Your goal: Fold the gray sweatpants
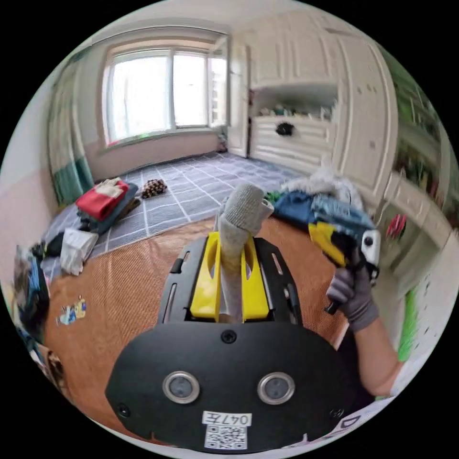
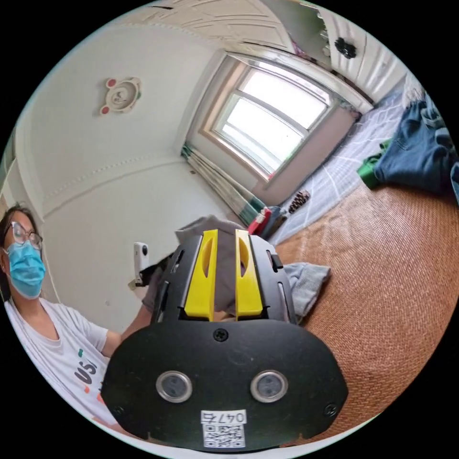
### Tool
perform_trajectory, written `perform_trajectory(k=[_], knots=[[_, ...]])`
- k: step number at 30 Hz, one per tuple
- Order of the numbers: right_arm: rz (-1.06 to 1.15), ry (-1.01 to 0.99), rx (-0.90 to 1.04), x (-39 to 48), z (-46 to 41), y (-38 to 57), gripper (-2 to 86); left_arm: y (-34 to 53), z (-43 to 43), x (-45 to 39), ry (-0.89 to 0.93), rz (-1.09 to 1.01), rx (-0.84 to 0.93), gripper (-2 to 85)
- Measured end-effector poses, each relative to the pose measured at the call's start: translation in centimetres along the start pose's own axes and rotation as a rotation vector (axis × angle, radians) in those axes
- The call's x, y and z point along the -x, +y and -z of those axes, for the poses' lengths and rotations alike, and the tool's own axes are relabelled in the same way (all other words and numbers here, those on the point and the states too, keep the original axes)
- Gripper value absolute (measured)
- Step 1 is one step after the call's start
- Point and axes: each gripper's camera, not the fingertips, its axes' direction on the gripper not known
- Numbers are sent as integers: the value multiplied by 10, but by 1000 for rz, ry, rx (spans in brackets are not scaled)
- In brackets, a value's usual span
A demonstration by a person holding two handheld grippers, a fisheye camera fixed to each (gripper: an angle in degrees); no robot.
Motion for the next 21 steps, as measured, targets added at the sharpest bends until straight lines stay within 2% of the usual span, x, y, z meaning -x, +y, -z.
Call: perform_trajectory(k=[2, 4, 6, 7, 8, 11, 15, 16, 18, 21], knots=[[-26, 70, 71, 3, -4, -11, 35, 22, 58, 81, -77, 136, -96, 65], [-12, 156, 183, 19, -18, -27, 45, 48, 90, 131, -212, 189, -94, 68], [28, 230, 258, 37, -32, -38, 53, 82, 106, 180, -367, 251, -13, 81], [60, 278, 298, 50, -41, -45, 58, 111, 107, 214, -443, 307, 82, 99], [74, 301, 316, 56, -46, -49, 61, 146, 107, 244, -460, 352, 154, 114], [164, 411, 404, 88, -73, -63, 74, 246, 111, 296, -436, 479, 219, 131], [314, 537, 573, 134, -116, -78, 102, 352, 106, 309, -421, 516, 211, 135], [345, 571, 607, 146, -125, -83, 106, 373, 105, 315, -385, 592, 210, 136], [375, 625, 631, 164, -136, -94, 111, 380, 108, 316, -365, 619, 176, 138], [439, 716, 633, 191, -152, -126, 116, 378, 106, 305, -494, 553, 221, 150]])
